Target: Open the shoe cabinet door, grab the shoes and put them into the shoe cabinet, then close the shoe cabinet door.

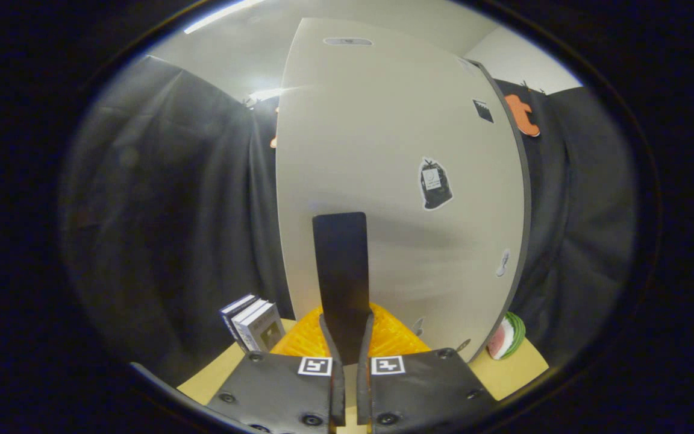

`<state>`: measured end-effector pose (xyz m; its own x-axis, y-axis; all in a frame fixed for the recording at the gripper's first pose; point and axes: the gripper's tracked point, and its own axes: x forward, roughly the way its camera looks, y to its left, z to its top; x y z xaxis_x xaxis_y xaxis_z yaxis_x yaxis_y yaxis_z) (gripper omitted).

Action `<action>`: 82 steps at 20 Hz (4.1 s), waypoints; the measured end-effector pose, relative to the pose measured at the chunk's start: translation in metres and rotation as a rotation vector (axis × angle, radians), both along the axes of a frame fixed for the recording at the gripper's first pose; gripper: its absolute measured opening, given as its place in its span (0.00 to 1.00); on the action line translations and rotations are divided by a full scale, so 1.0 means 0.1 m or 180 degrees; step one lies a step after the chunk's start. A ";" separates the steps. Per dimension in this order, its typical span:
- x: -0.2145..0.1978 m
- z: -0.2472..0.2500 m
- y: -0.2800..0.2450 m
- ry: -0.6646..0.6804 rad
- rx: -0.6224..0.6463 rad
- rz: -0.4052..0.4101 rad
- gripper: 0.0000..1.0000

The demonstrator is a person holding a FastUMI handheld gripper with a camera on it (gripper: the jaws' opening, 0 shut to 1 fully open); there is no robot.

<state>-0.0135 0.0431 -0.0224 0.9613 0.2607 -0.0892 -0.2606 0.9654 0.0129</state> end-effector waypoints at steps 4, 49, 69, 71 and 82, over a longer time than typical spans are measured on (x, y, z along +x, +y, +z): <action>-0.20 -0.01 -0.15 0.0035 -0.0030 0.0103 0.09; -0.74 0.06 -2.90 -0.0053 -0.0026 -0.0262 0.03; -1.54 0.35 -2.95 -0.0386 -0.0061 -0.0522 0.04; -1.66 0.28 -2.79 -0.0400 -0.0097 -0.0569 0.02; -1.83 -0.68 -1.35 -0.0165 -0.0016 -0.0750 0.03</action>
<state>-0.1965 -0.0918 -0.0908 0.9988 0.0282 -0.0388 -0.0282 0.9996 0.0005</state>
